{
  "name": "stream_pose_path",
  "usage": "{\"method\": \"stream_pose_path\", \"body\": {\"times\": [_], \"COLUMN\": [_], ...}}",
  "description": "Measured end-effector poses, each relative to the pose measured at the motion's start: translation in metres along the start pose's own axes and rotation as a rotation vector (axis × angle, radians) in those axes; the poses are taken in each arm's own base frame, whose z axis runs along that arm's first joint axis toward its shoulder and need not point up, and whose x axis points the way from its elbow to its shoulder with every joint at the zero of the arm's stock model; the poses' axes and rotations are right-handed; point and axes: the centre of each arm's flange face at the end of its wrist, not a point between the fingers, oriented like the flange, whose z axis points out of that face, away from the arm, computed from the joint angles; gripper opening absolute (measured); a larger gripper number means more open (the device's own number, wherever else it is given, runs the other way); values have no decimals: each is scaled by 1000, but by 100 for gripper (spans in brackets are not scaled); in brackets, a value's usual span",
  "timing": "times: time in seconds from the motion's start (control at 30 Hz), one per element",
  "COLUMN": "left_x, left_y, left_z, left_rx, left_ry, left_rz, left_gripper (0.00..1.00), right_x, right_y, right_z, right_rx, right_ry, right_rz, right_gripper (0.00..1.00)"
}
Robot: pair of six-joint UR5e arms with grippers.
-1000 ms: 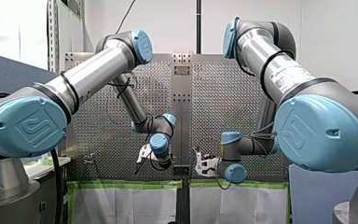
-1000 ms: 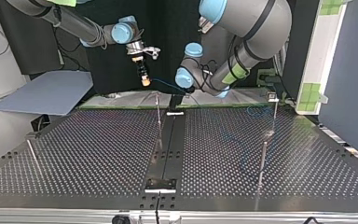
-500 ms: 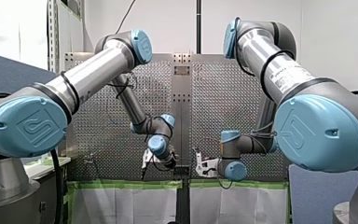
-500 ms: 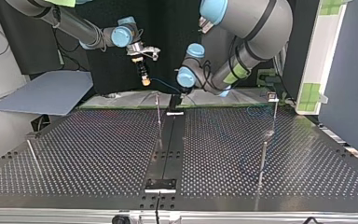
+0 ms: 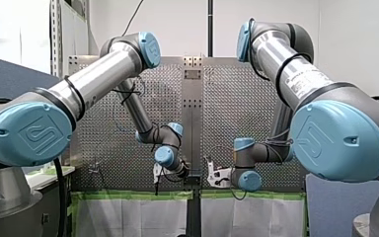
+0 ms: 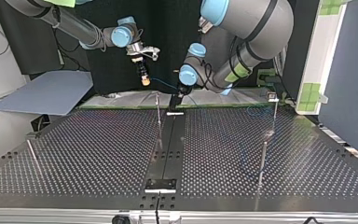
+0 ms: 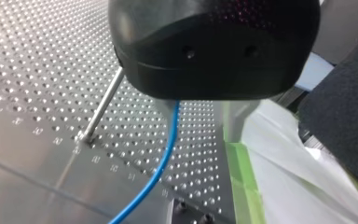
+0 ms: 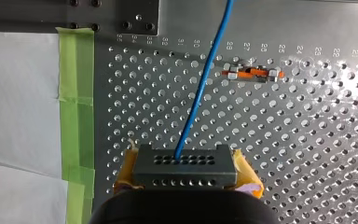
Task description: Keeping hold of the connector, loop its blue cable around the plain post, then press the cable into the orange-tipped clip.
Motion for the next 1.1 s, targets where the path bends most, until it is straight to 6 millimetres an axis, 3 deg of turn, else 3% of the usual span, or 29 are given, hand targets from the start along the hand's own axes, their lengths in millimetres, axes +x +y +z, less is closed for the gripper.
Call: {"method": "stream_pose_path", "body": {"times": [0.03,0.33,0.63,1.1], "left_x": [0,0,3,0], "left_y": [1,3,-10,-19], "left_z": [0,-1,-7,-37], "left_rx": [-6,-60,-96,-100], "left_ry": [-2,-17,-38,-128], "left_rz": [-2,7,51,47], "left_gripper": [1,1,1,1], "right_x": [0,-1,0,2], "right_y": [0,6,22,42], "right_z": [0,0,4,9], "right_rx": [0,-12,-38,-70], "right_ry": [0,-12,-24,-22], "right_rz": [0,5,13,23], "right_gripper": [0,0,0,0]}}
